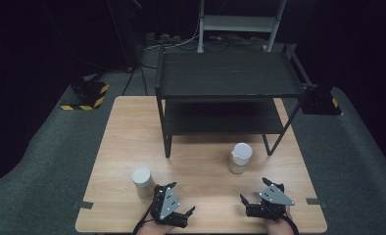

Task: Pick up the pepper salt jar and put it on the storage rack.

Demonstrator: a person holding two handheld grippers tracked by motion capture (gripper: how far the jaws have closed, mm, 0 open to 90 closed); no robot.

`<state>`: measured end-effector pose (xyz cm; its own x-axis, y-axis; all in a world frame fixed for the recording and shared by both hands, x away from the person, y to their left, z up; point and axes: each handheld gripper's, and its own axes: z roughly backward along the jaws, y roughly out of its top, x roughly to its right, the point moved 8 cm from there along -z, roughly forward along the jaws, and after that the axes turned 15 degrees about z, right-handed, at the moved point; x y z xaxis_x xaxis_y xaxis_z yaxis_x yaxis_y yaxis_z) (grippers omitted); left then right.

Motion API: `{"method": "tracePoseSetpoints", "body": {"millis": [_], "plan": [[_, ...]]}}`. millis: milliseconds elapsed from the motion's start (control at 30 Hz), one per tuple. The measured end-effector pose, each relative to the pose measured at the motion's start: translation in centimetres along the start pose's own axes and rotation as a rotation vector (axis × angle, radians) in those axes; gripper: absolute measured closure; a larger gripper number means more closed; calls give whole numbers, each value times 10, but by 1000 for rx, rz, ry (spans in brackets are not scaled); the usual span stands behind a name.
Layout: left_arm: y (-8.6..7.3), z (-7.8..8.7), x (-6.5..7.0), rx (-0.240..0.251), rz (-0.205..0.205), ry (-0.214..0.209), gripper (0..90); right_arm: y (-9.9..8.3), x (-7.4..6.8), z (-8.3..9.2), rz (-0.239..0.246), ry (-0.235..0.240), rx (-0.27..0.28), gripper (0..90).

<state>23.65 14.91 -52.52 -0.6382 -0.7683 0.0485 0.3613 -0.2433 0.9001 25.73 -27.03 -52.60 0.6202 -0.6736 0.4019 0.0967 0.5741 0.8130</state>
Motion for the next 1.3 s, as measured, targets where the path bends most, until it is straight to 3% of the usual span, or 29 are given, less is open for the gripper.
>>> {"method": "tracePoseSetpoints", "body": {"millis": [367,467,700,967,1300], "plan": [[0,3,1,11,11,-22,4,1,-1,0,5,-6,-7,0],[2,6,3,28,-6,-26,4,1,-1,0,6,-8,-7,0],[10,16,6,63,3,-53,4,1,-1,-1,3,-7,-10,0],[26,35,11,122,4,-85,4,2,-1,-1,7,-5,-13,0],[41,59,10,188,27,-69,4,1,0,-1,-2,-2,-8,0]]}}
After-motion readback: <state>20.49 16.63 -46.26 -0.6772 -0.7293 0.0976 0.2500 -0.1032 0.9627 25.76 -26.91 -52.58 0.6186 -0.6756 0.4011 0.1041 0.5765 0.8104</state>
